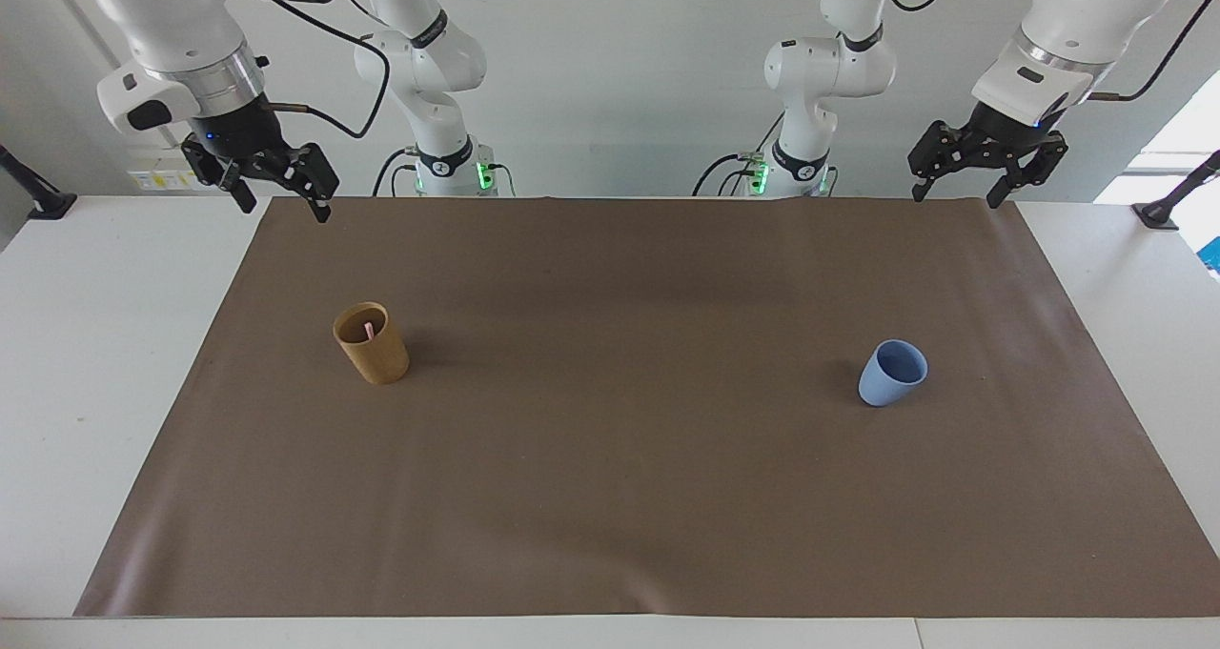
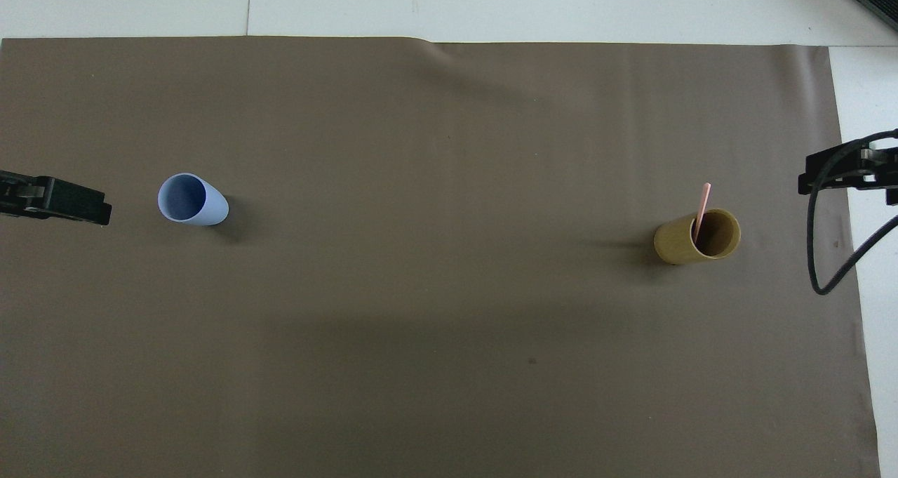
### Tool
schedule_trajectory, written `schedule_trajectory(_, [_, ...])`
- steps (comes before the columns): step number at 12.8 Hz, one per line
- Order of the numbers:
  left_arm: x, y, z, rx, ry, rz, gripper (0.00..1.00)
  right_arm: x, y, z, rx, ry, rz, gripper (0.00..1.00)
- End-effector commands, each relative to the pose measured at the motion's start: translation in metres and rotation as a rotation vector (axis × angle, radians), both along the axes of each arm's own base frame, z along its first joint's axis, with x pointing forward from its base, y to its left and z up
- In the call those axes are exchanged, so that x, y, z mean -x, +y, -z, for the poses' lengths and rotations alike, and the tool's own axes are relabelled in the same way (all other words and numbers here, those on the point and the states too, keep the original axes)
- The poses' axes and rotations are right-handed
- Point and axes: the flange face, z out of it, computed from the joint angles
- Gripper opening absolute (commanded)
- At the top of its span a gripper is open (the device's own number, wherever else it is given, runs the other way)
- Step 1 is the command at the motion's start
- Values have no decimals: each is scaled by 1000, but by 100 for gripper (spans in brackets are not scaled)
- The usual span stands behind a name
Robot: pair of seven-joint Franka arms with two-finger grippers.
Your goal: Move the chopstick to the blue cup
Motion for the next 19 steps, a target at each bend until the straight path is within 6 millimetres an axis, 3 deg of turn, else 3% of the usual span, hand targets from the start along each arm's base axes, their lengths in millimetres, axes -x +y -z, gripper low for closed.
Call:
schedule_trajectory(1, [8,4,-1,-12,-2,-6,100,9,2,-1,6,11,-20,100])
schedule_trajectory(19, [7,3,1,-8,-2,-11,100,12,0,-1,-26,14,-9,100])
